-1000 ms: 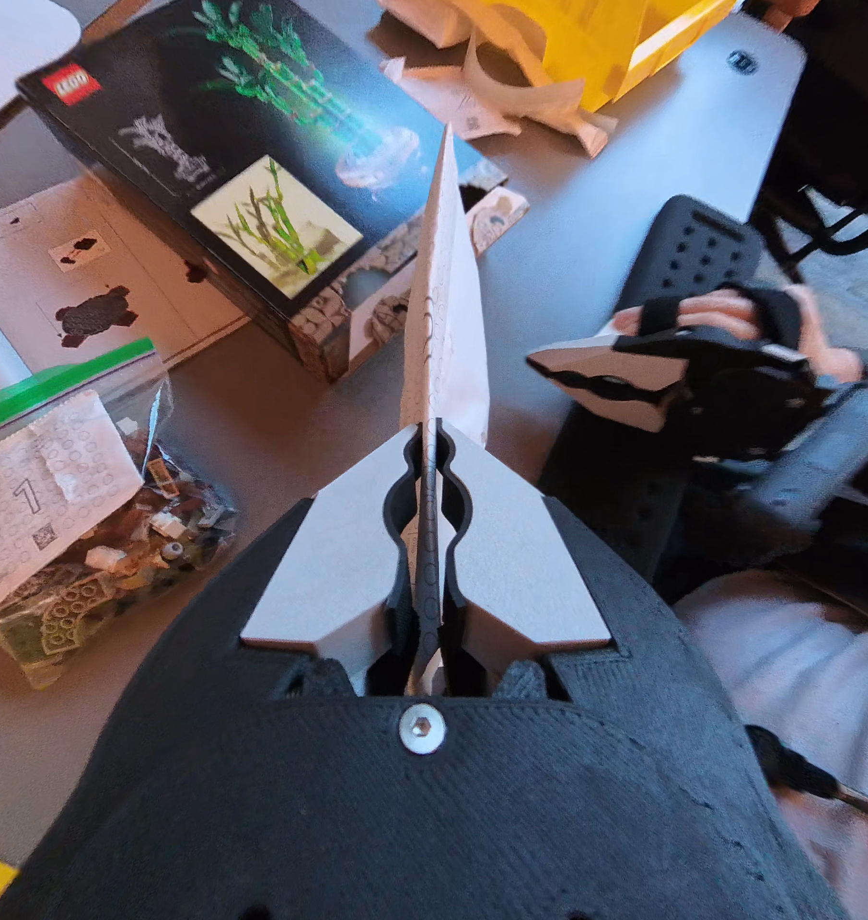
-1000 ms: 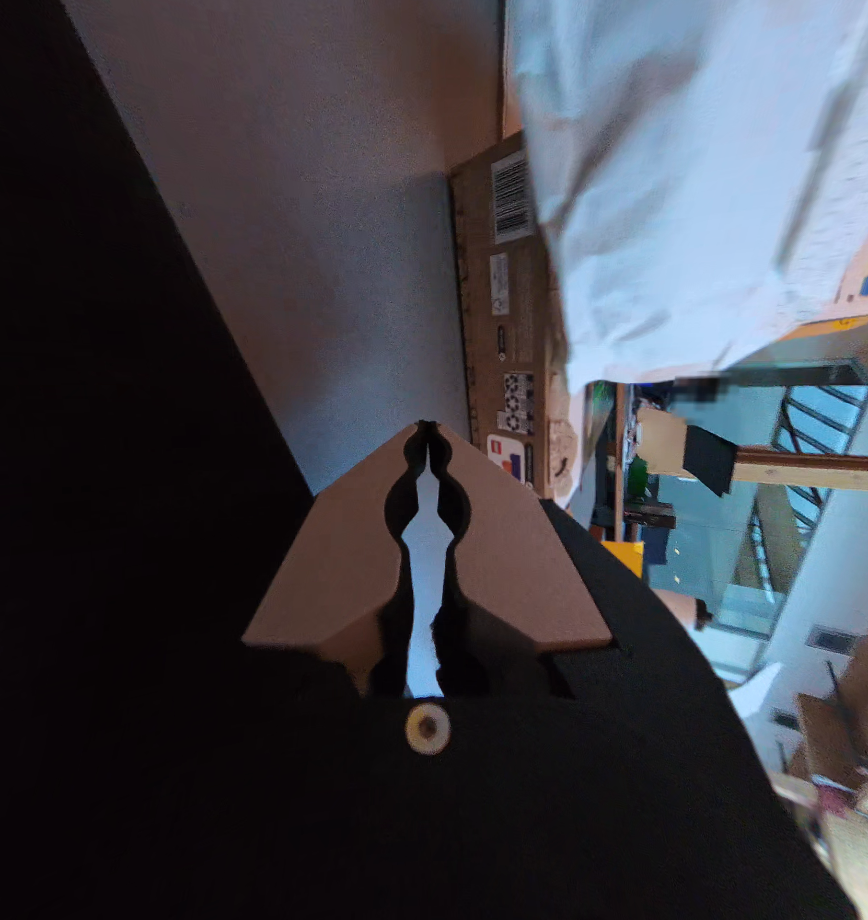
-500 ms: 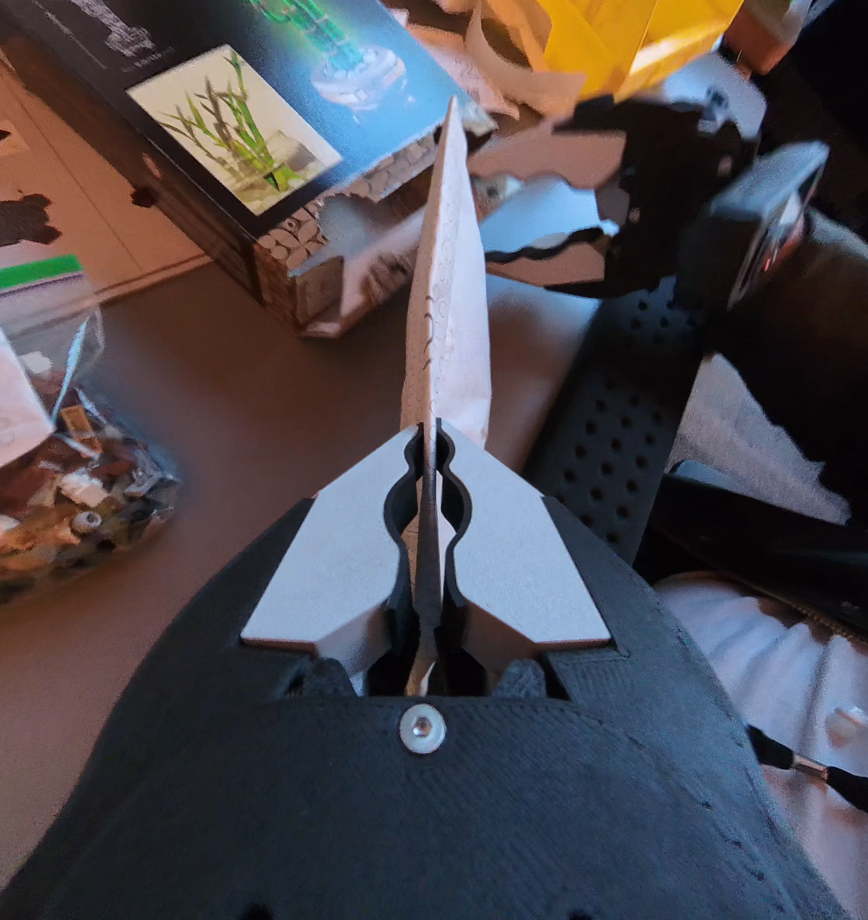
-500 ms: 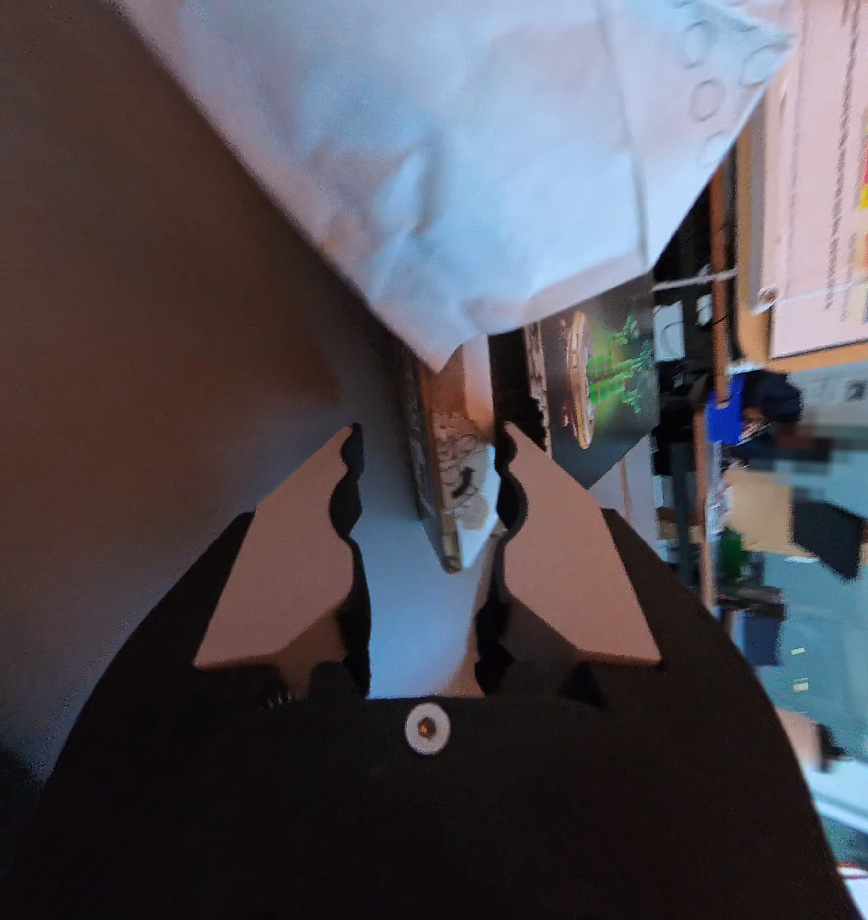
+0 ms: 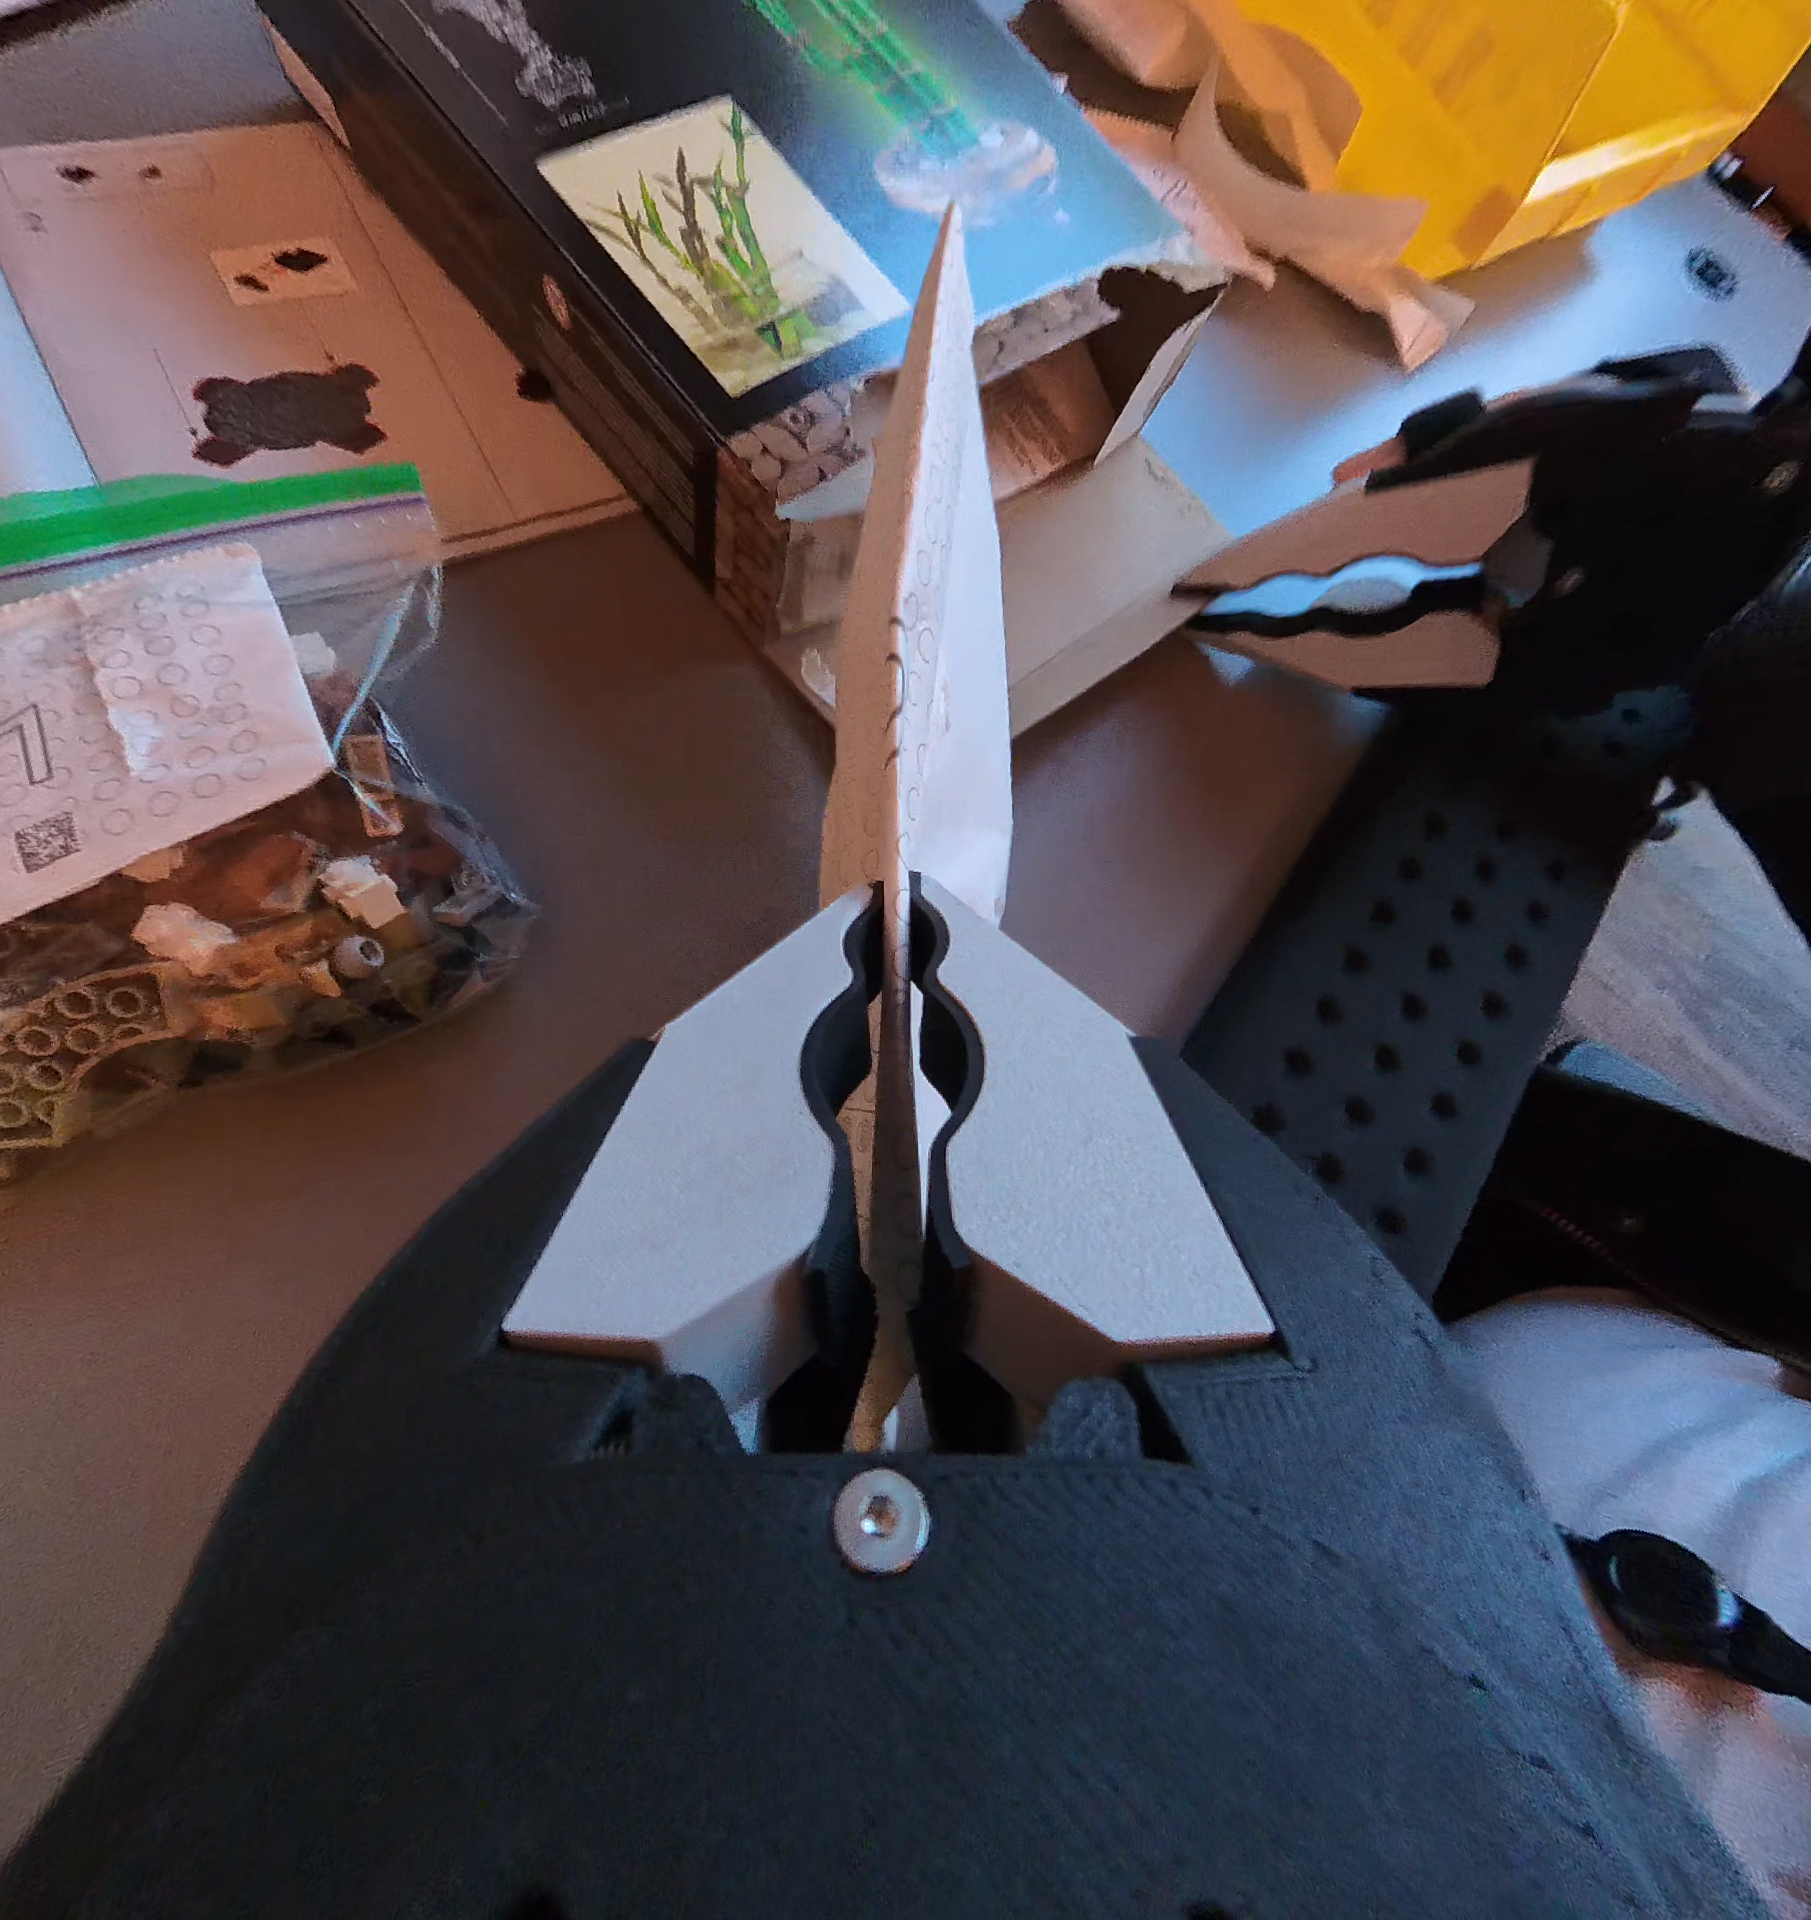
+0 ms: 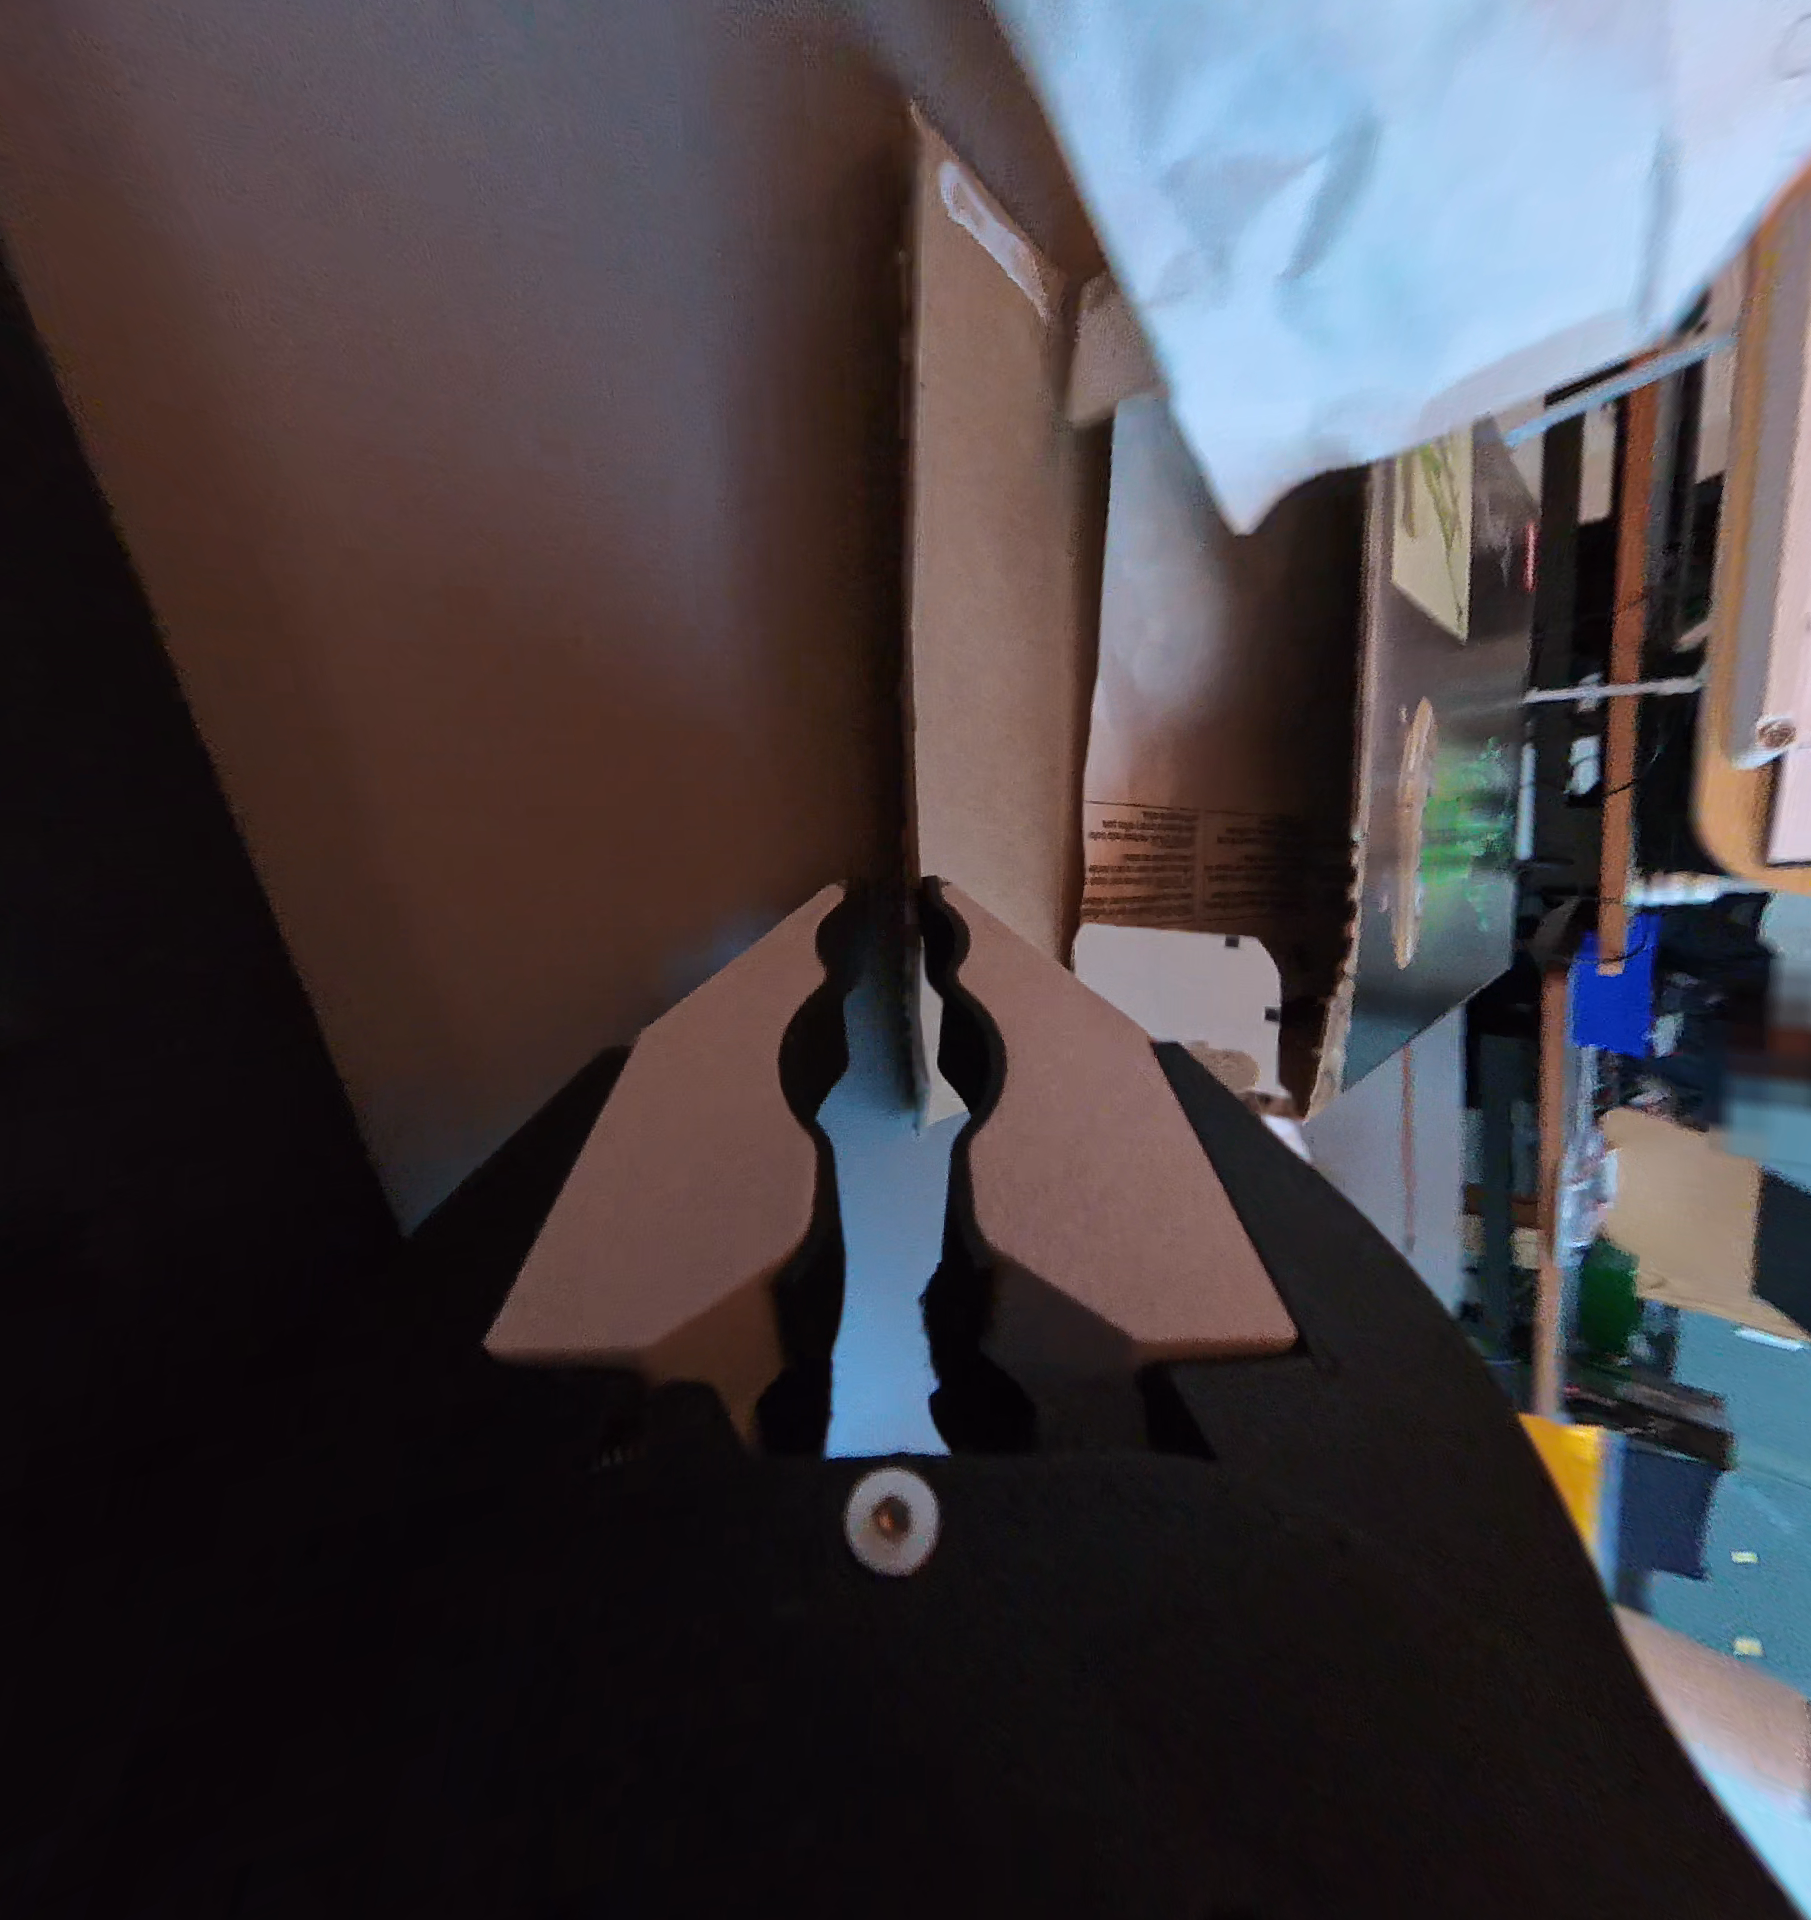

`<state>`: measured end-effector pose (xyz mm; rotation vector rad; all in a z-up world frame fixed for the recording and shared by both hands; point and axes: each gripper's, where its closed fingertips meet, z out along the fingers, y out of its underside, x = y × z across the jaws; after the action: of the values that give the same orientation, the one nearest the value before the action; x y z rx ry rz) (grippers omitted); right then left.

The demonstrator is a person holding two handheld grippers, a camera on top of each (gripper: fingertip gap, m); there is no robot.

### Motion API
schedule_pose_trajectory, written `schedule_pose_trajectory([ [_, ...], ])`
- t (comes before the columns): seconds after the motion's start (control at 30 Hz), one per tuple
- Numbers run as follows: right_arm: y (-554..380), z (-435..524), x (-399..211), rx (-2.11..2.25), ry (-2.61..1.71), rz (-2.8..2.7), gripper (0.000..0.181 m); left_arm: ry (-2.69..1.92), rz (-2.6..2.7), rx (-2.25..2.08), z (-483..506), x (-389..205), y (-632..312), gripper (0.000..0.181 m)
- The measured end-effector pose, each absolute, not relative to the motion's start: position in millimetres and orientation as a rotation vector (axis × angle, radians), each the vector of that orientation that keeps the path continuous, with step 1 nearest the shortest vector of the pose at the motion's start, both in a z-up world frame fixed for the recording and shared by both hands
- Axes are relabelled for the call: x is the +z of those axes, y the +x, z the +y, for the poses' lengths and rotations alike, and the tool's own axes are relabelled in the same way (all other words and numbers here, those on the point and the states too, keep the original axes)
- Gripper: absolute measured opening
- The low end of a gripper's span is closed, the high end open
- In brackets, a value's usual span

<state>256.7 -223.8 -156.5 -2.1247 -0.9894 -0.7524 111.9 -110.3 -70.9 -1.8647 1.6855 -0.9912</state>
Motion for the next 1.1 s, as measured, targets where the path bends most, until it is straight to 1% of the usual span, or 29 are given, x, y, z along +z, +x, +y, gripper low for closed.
schedule_pose_trajectory([
  [0.2, 253.8, -222.5, -157.9, -0.438, -2.192, -0.784, 0.009, -1.862, 1.753, -0.848, -115.1, -96.8, 110.6, 0.0],
  [0.23, 252.4, -222.9, -157.3, -0.368, -2.201, -0.759, 0.012, -1.857, 1.754, -0.844, -115.4, -96.7, 110.4, 0.0],
  [0.3, 246.8, -219.9, -146.2, -0.186, -2.179, -0.666, 0.025, -1.858, 1.755, -0.852, -115.4, -96.8, 109.8, 0.0],
  [0.37, 252.0, -211.7, -118.1, -0.086, -2.077, -0.544, 0.025, -1.862, 1.749, -0.859, -114.2, -97.6, 109.3, 0.0],
  [0.43, 275.5, -202.2, -89.7, -0.148, -1.976, -0.422, 0.023, -1.864, 1.743, -0.868, -113.3, -98.0, 108.9, 0.0],
  [0.5, 282.5, -195.5, -84.0, -0.238, -1.955, -0.461, 0.02, -1.863, 1.741, -0.873, -112.7, -98.2, 108.9, 0.0],
  [0.53, 276.1, -192.6, -90.4, -0.264, -1.97, -0.543, 0.017, -1.863, 1.742, -0.874, -112.5, -98.3, 109.0, 0.0],
  [0.6, 272.7, -184.1, -111.2, -0.39, -2.05, -0.672, 0.018, -1.859, 1.744, -0.867, -111.4, -98.7, 109.1, 0.0],
  [0.67, 280.8, -172.7, -125.5, -0.616, -2.096, -0.776, 0.02, -1.857, 1.746, -0.86, -110.6, -99.1, 109.4, 0.0],
  [0.7, 286.1, -166.6, -129.2, -0.742, -2.096, -0.827, 0.024, -1.855, 1.747, -0.858, -110.4, -99.2, 109.5, 0.0],
  [0.77, 287.2, -156.9, -142.5, -0.855, -2.114, -0.929, 0.03, -1.851, 1.751, -0.854, -110.5, -99.4, 109.7, 0.0],
  [0.83, 283.7, -146.2, -149.5, -0.874, -2.112, -0.953, 0.022, -1.845, 1.755, -0.847, -110.5, -99.7, 109.9, 0.0],
  [1.03, 279.4, -126.4, -151.4, -0.938, -2.093, -0.97, 0.017, -1.835, 1.762, -0.85, -110.8, -99.9, 110.7, 0.0],
  [1.1, 281.5, -124.8, -156.4, -0.951, -2.119, -0.961, 0.004, -1.835, 1.757, -0.862, -110.9, -99.3, 110.8, 0.0],
])
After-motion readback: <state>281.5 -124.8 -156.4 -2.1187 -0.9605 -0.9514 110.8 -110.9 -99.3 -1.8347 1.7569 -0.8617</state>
